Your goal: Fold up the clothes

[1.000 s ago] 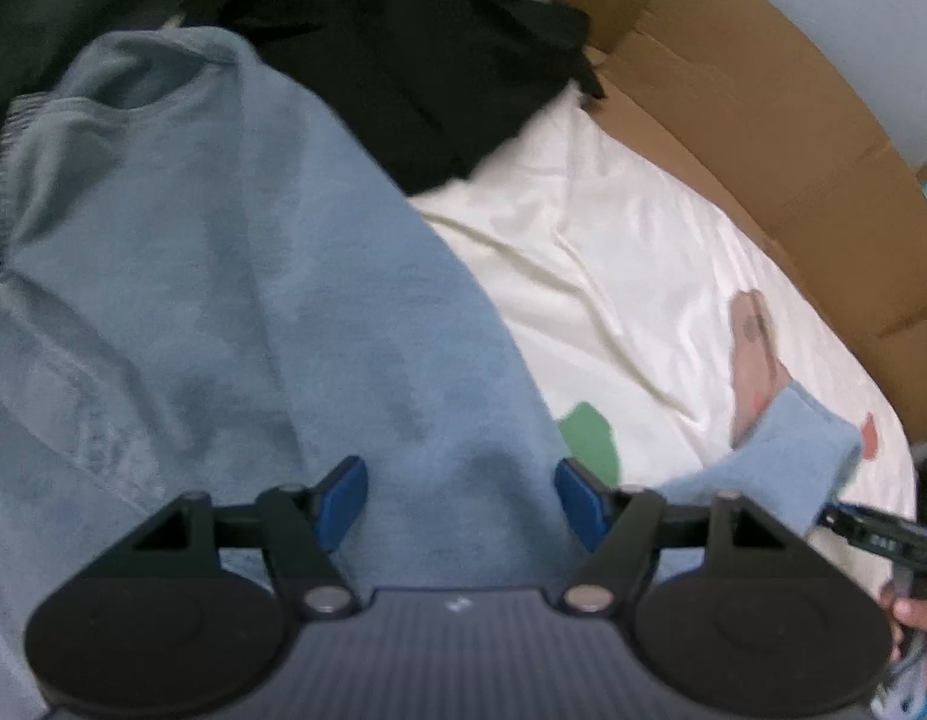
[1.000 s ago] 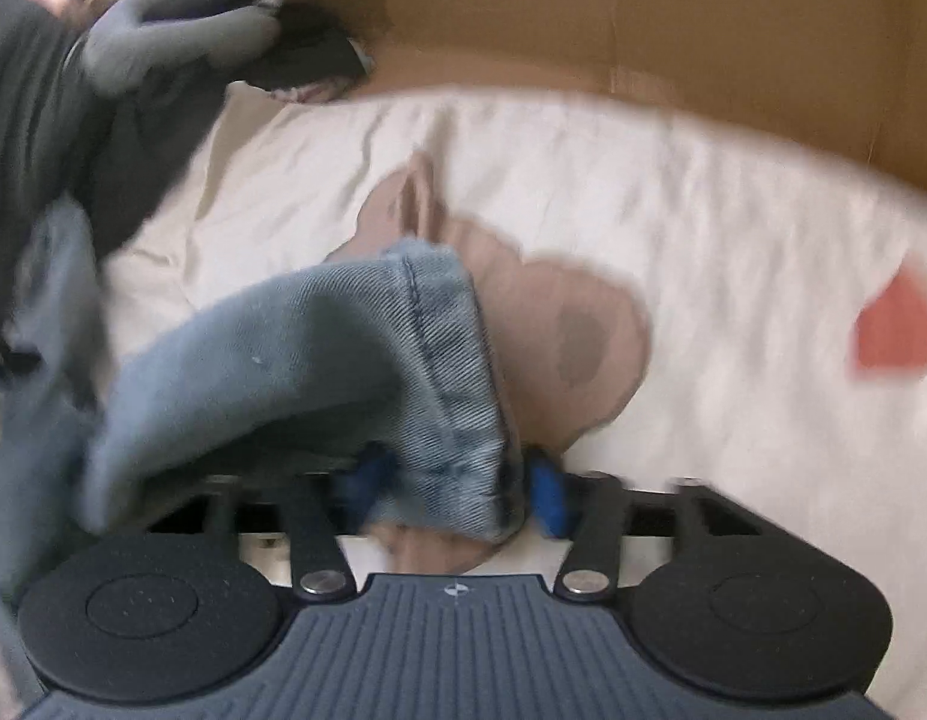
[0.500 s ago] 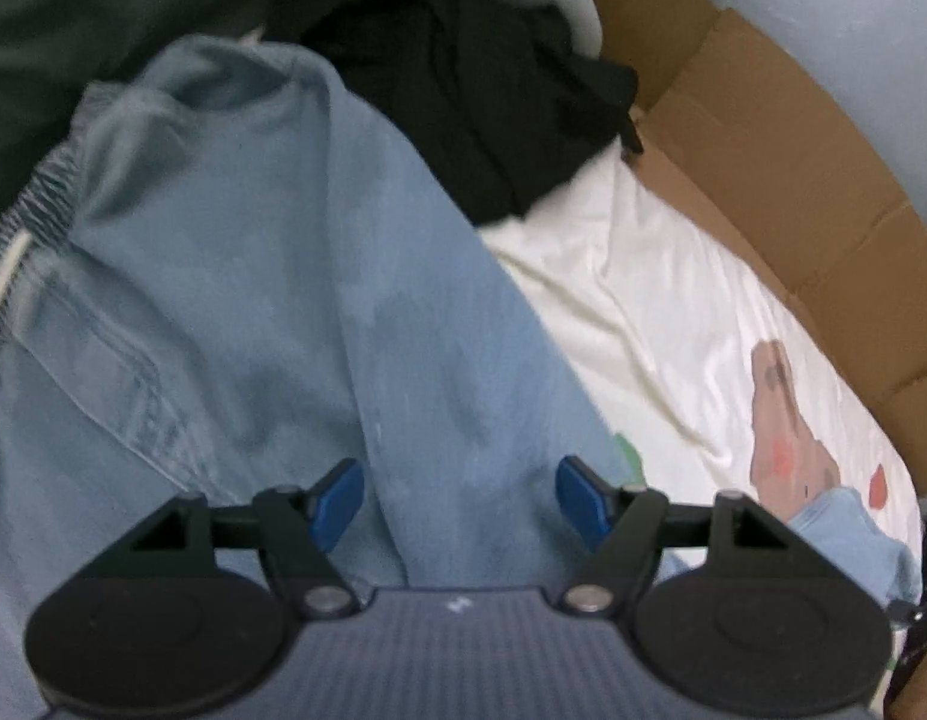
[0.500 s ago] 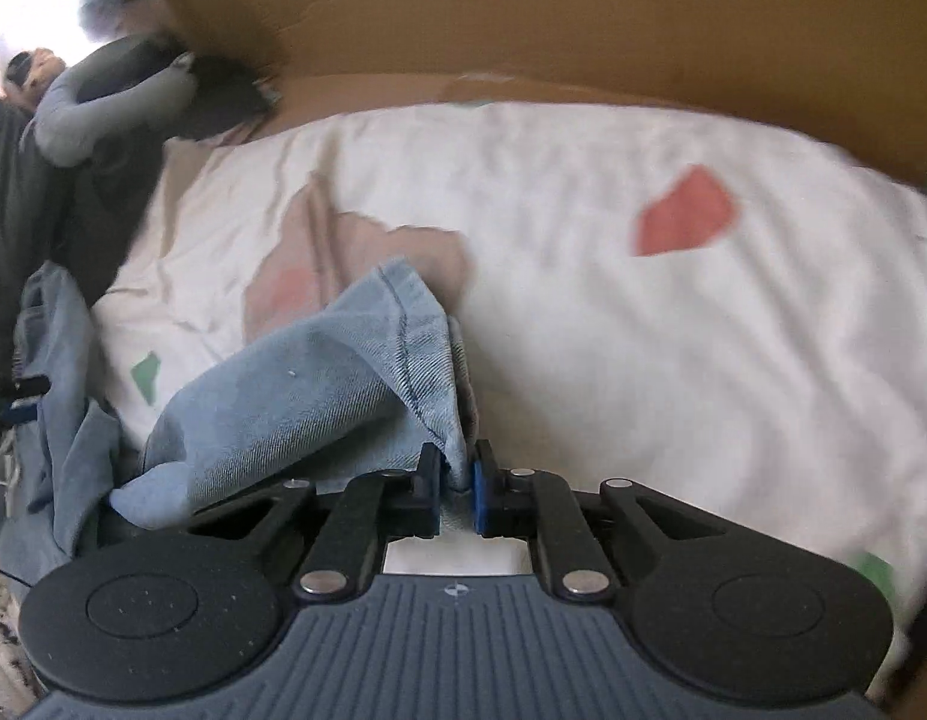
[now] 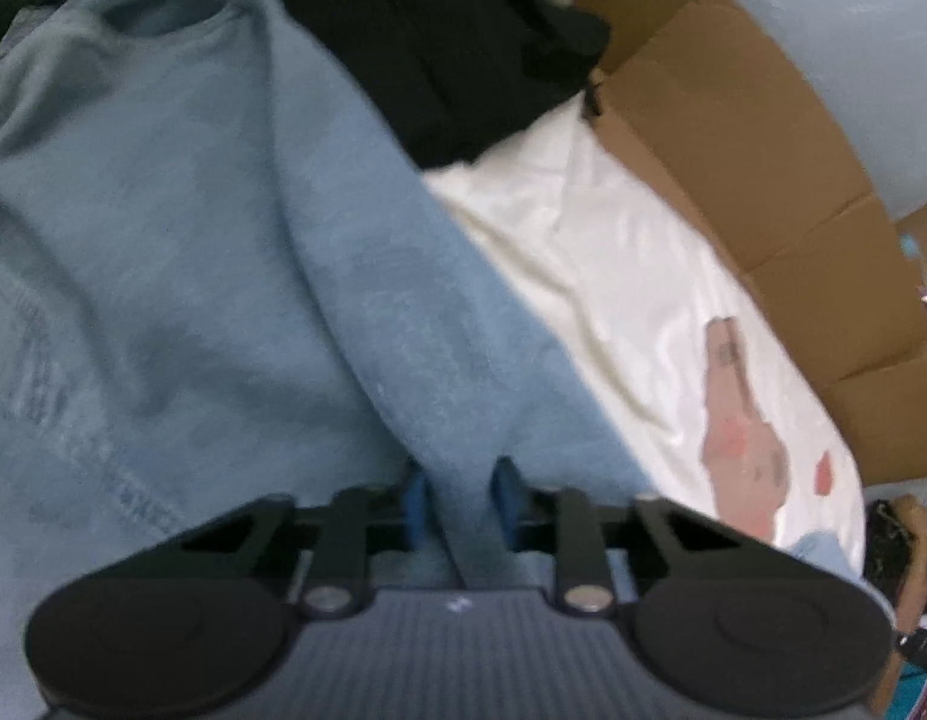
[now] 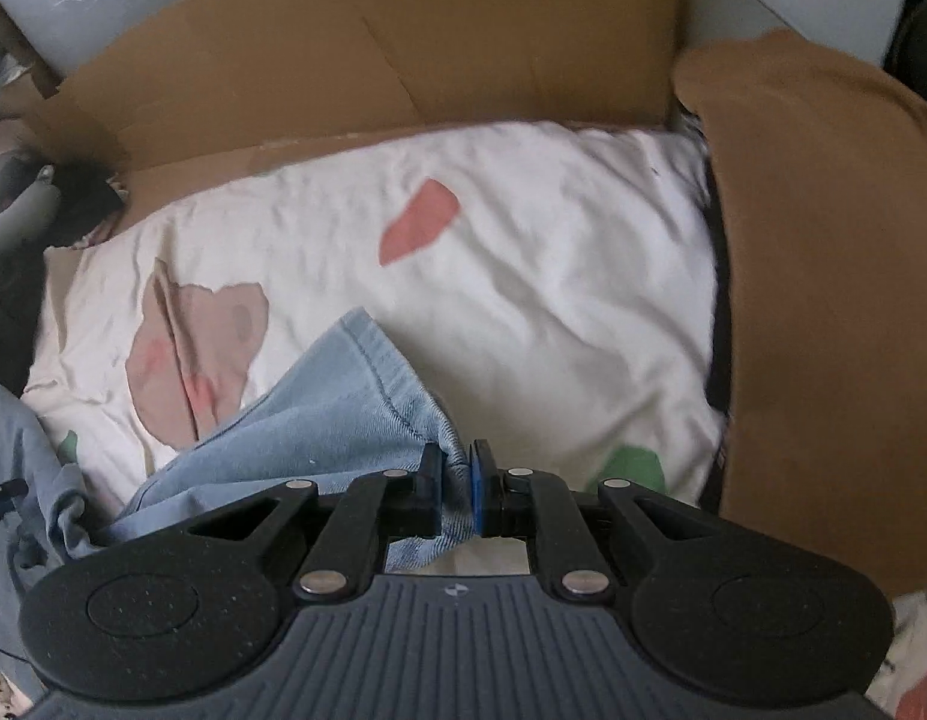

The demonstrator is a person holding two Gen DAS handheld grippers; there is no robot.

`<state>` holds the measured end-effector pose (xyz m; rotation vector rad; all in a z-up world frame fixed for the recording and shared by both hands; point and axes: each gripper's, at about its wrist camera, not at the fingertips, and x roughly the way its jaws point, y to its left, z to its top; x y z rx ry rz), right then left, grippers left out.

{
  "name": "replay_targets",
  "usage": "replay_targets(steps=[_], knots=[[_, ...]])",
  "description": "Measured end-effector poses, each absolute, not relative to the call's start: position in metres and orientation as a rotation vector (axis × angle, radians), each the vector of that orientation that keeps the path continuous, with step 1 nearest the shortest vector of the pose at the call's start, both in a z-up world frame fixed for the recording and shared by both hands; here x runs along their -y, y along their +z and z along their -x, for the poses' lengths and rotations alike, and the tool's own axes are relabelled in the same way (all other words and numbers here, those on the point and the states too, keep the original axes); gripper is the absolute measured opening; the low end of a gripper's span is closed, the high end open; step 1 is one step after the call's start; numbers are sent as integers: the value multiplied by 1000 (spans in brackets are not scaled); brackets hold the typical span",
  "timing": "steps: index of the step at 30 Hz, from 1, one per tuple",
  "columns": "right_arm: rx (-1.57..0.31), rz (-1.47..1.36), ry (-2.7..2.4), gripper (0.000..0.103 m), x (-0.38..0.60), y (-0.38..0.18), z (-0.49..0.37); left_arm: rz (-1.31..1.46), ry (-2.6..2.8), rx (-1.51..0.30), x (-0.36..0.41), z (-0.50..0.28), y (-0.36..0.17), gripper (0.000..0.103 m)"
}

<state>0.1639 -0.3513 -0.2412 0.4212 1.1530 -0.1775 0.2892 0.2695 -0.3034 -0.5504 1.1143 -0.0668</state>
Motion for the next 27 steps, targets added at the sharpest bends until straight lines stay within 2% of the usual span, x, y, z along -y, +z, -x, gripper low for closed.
replay_targets(steps=[4, 15, 27], knots=[[-1204, -535, -181, 7, 361, -222, -140, 594, -96, -1073, -271, -296, -292, 9], [-1193, -598, -207, 7, 366, -165, -80, 639, -136, -982, -269, -289, -258, 9], [-1226, -591, -248, 7, 372, -215, -100, 599, -123, -1028, -264, -296, -270, 9]])
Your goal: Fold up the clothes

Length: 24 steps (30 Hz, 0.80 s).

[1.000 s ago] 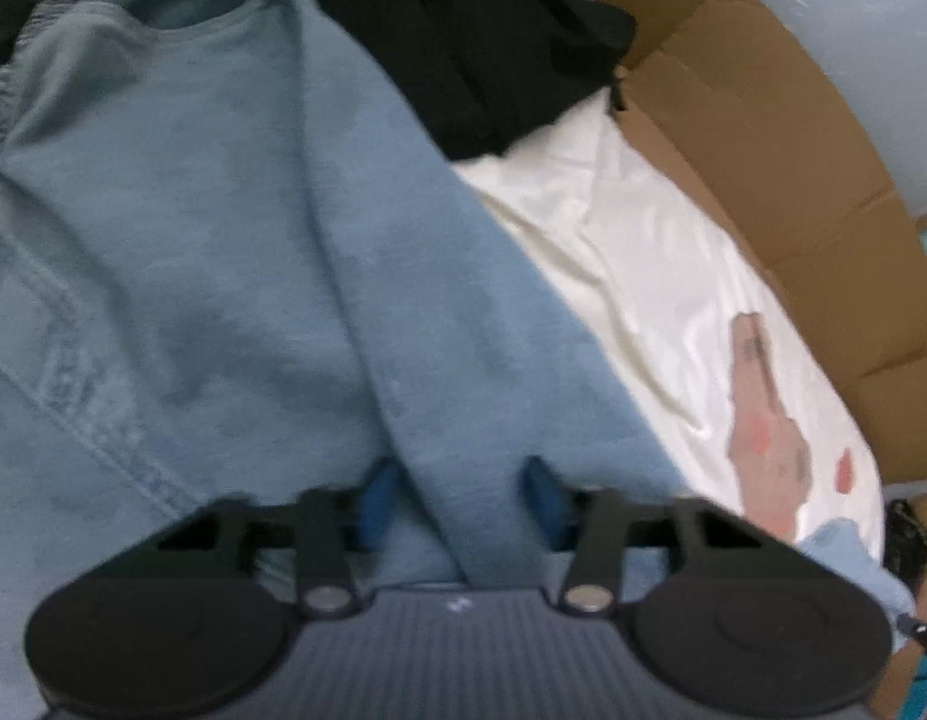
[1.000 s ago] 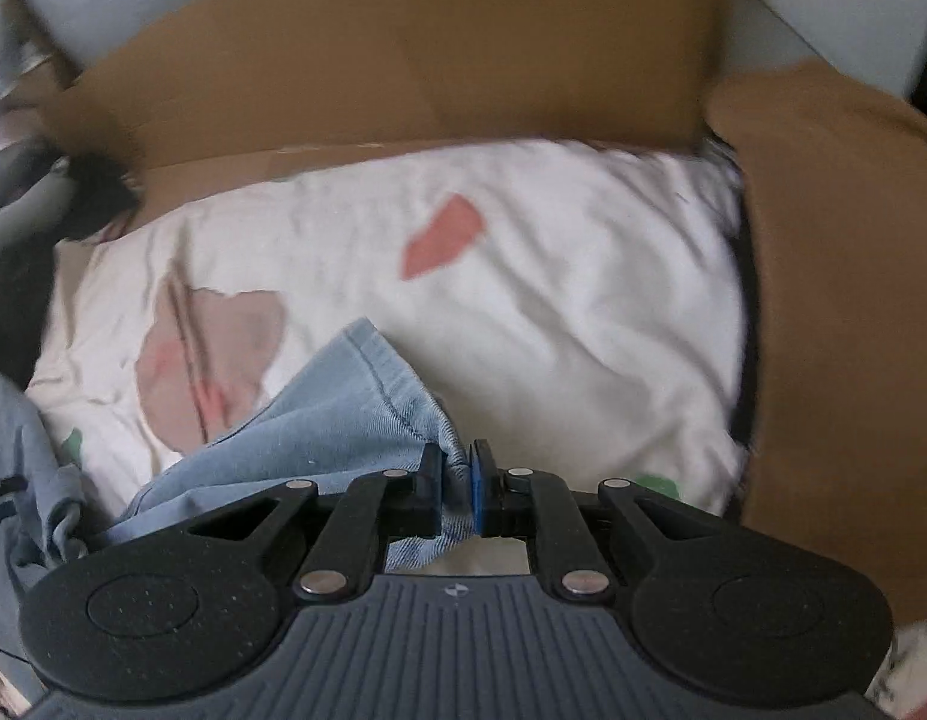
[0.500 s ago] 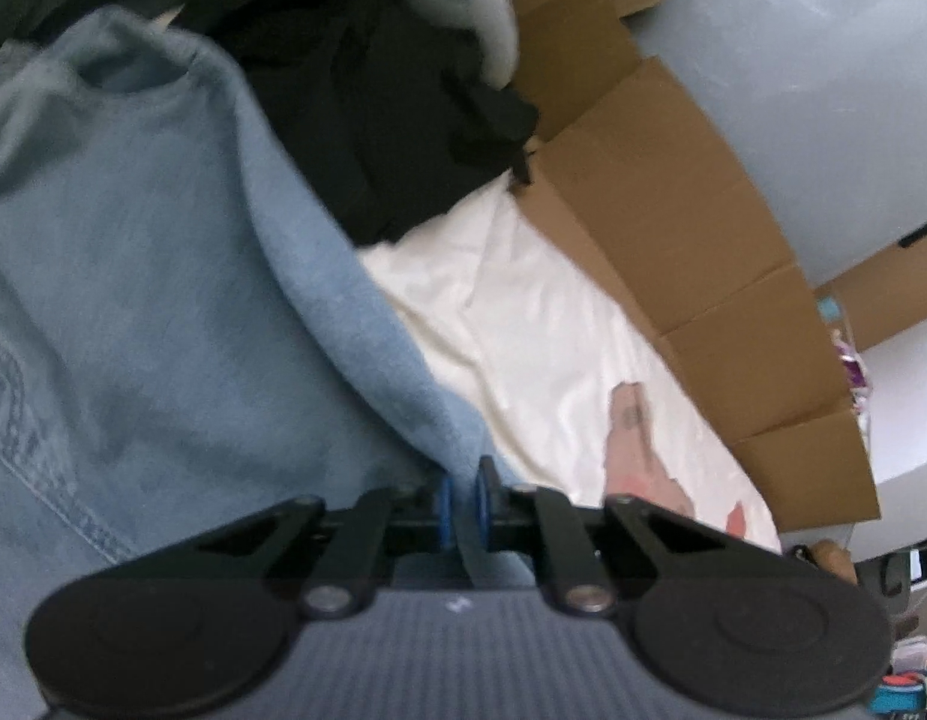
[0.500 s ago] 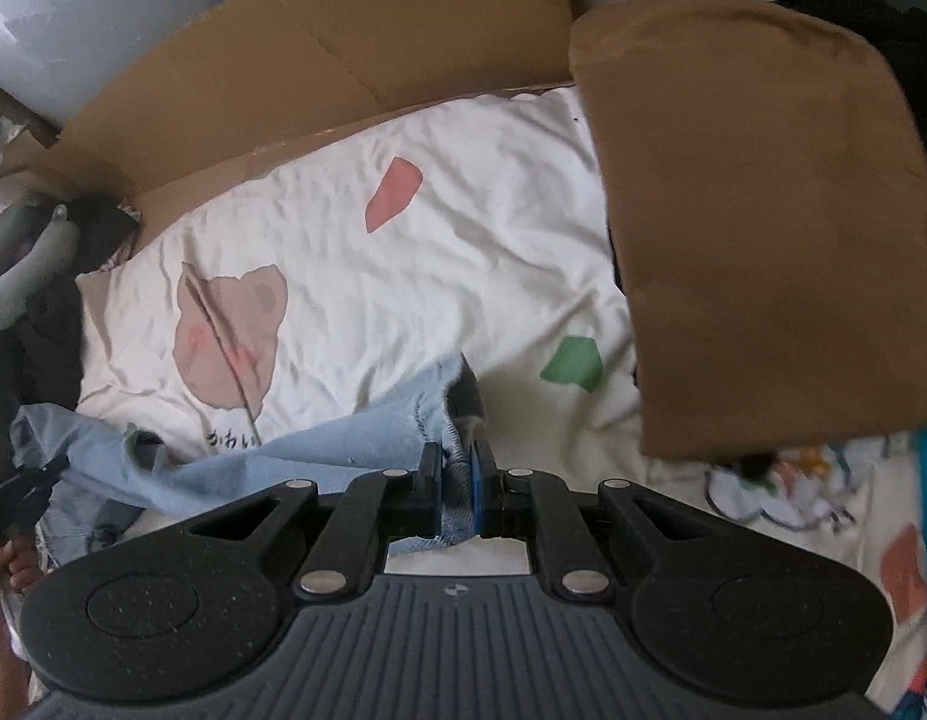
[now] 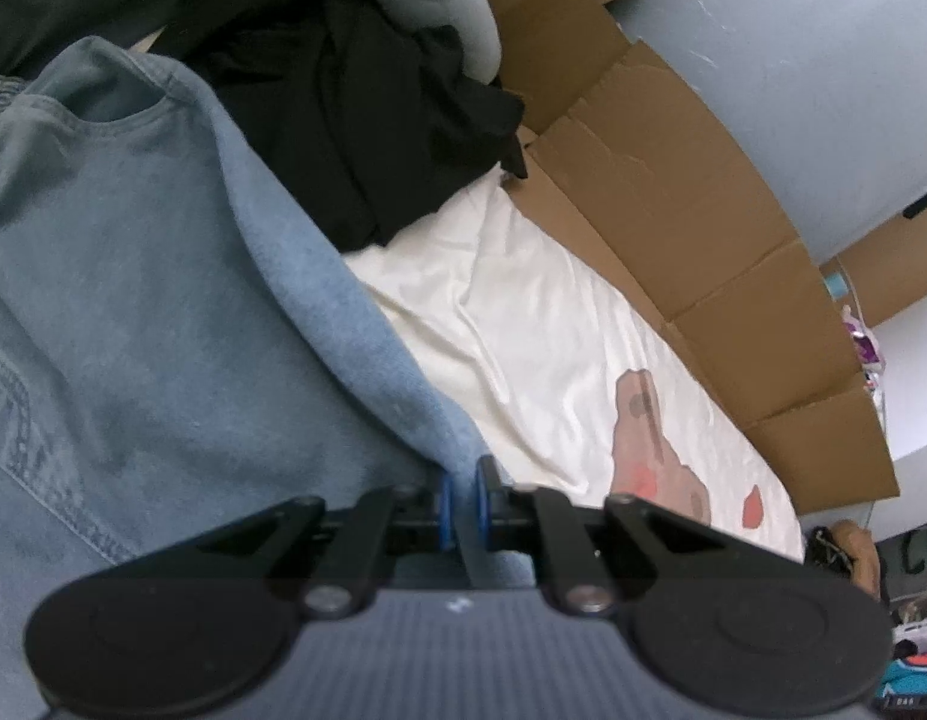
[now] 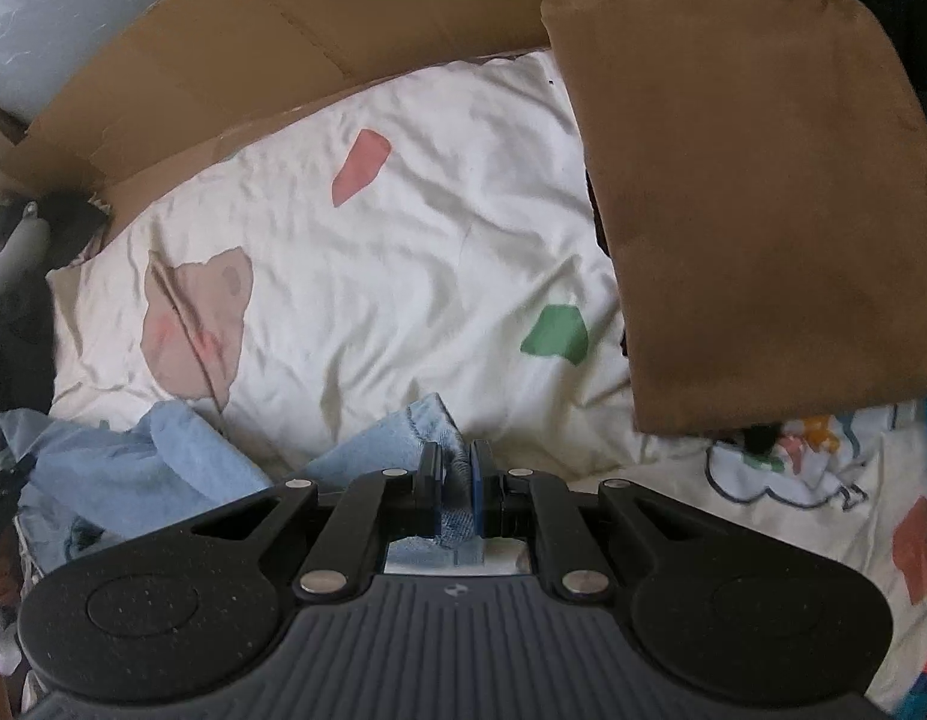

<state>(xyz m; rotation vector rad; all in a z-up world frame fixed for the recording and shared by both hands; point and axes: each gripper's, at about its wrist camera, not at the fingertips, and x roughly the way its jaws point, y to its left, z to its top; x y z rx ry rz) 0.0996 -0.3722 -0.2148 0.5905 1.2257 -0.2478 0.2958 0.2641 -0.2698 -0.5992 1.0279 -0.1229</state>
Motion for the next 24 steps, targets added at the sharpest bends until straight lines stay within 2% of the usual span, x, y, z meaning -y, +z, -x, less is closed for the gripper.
replay_targets(steps=[6, 10, 12, 14, 24], knots=[[-1218, -546, -208, 9, 380, -225, -132, 578, -115, -1040, -260, -304, -272, 9], [-1124, -573, -244, 13, 393, -215, -145, 559, -75, -1123, -255, -315, -275, 9], [-1083, -569, -247, 32, 394, -210, -146, 522, -69, -1179, -250, -325, -277, 9], [-1052, -562, -240, 42, 391, -208, -144, 493, -82, -1201, -248, -333, -276, 9], [-982, -571, -268, 42, 390, -216, -132, 471, -93, -1258, -244, -356, -290, 9]])
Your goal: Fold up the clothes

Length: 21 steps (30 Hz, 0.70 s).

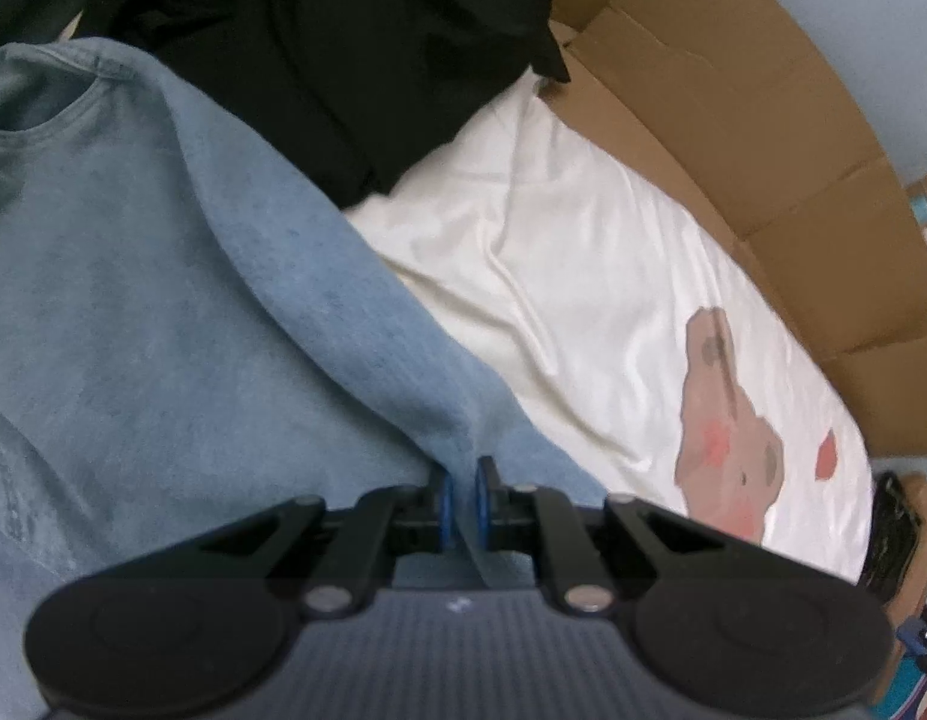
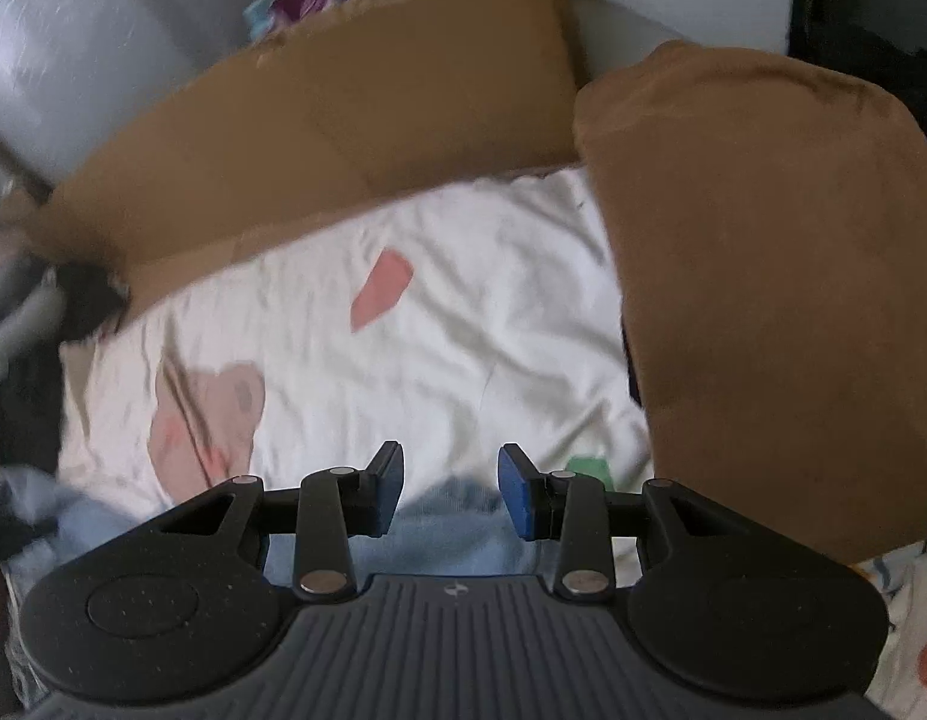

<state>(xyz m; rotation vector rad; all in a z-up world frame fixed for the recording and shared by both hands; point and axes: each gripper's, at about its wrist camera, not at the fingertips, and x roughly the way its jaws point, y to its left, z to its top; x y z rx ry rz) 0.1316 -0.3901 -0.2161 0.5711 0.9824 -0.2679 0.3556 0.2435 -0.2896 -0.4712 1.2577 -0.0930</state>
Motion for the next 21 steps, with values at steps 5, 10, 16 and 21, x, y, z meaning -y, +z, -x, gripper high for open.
replay_targets(steps=[5, 10, 16, 21], knots=[[-932, -544, -224, 42, 386, -205, -148, 591, -74, -1168, -245, -360, -286, 9], [-939, -535, -160, 43, 369, -215, -155, 677, -43, -1155, -248, -365, -288, 9], [-1010, -478, -87, 43, 336, -242, -150, 633, -32, -1176, -237, -364, -300, 9], [-1075, -438, -41, 43, 316, -265, -150, 598, -47, -1180, -223, -365, -304, 16]])
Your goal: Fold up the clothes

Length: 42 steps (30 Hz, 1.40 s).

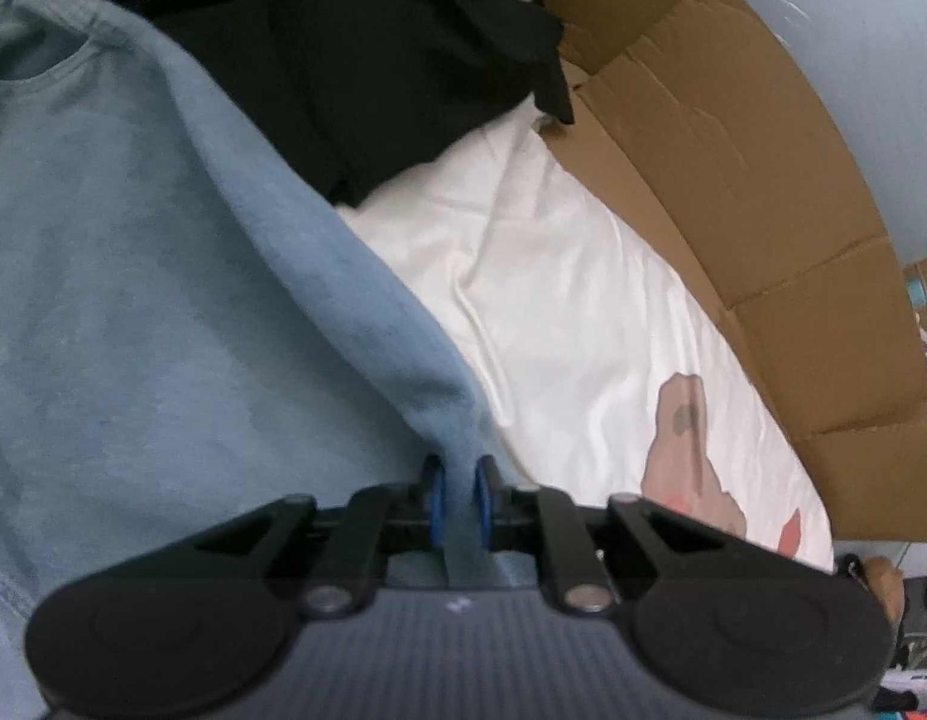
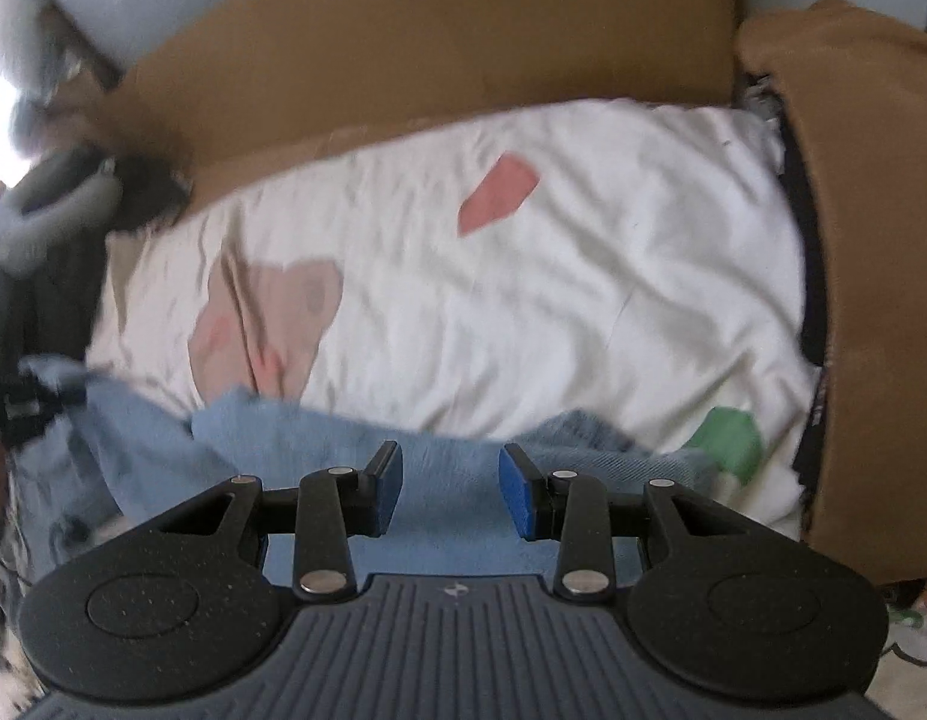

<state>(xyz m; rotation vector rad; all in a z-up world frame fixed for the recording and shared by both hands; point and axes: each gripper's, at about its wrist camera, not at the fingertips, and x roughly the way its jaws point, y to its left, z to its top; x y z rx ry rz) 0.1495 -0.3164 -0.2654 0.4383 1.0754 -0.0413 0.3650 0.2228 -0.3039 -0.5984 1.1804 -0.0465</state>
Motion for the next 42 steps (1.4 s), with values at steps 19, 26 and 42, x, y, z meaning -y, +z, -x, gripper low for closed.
replay_targets(steps=[19, 26, 42], knots=[[-1171, -148, 114, 49, 259, -292, -126, 576, -61, -1193, -216, -355, -315, 22], [-1144, -73, 135, 48, 233, -280, -100, 564, -74, -1192, -217, -352, -316, 22], [-1192, 121, 164, 9, 213, -309, -100, 624, -68, -1167, -218, -354, -316, 19]])
